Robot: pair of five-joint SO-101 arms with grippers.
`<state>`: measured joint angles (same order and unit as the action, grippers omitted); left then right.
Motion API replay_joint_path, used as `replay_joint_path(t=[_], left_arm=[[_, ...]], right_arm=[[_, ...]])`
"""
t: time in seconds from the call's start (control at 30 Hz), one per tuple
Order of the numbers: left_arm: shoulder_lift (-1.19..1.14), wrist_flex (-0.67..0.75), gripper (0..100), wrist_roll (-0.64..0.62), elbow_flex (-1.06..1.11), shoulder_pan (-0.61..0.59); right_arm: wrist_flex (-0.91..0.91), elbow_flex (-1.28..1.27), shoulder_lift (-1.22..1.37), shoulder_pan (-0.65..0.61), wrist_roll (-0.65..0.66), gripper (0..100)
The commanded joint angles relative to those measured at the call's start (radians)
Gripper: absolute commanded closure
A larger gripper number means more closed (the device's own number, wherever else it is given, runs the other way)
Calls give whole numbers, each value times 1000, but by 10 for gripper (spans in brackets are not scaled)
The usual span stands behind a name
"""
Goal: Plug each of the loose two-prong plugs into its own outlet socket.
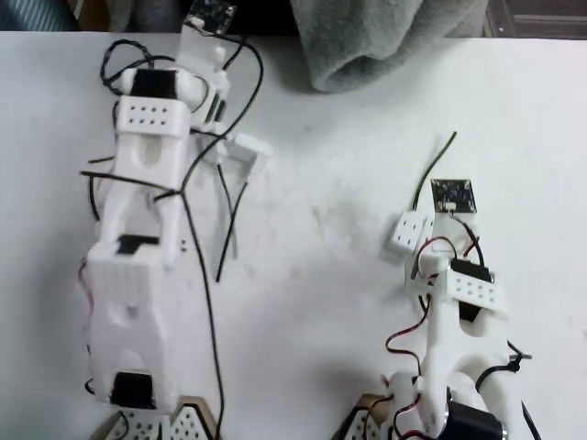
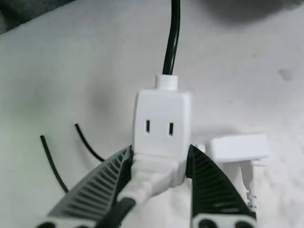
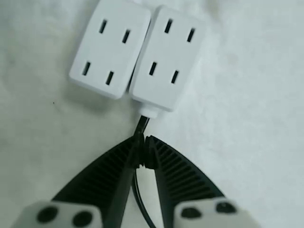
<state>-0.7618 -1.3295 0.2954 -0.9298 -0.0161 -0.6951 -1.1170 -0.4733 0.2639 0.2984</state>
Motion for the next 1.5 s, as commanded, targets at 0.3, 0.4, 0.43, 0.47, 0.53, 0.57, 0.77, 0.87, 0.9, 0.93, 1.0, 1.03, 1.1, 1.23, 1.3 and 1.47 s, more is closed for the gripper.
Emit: replay_joint_path(t=[0.3, 0.4, 0.43, 0.47, 0.53, 0.57, 0.77, 0.87, 0.9, 0.93, 1.0, 1.03, 1.1, 1.23, 1.3, 1.47], left_arm=[[-492, -89, 664, -17, -597, 48], [-447, -137, 627, -18, -597, 47], [-430, -149, 627, -18, -597, 44], [-414, -163, 627, -18, -597, 39], [-374, -187, 626, -18, -597, 33], [-349, -203, 626, -18, -597, 25], [-191, -279, 624, -12, -597, -62], [-93, -324, 625, -11, -597, -133], [-62, -345, 626, -8, -597, -157], [-33, -368, 627, 11, -597, -179], [22, -427, 627, 74, -597, -222], [48, -450, 627, 95, -592, -248], [84, -459, 627, 84, -588, -314], [111, -460, 627, 89, -586, -464], [110, -460, 627, 117, -571, -526], [154, -460, 627, 164, -295, -613]], right_arm=[[13, 5, 1, -8, -3, 974], [13, 5, 1, -8, -3, 974], [13, 5, 1, -8, -3, 974], [13, 5, 1, -8, -3, 974], [13, 5, 1, -8, -3, 974], [13, 5, 1, -8, -3, 974], [13, 5, 1, -8, -3, 974], [12, 5, 1, -8, -3, 974], [12, 5, 1, -8, -3, 974], [12, 5, 1, -8, -3, 974], [12, 5, 1, -8, -3, 974], [10, 5, 1, -8, -2, 974], [10, 5, 1, -8, -2, 974], [7, 5, 1, -10, -2, 974], [7, 5, 1, -10, -2, 974], [7, 3, 1, -10, -2, 974]])
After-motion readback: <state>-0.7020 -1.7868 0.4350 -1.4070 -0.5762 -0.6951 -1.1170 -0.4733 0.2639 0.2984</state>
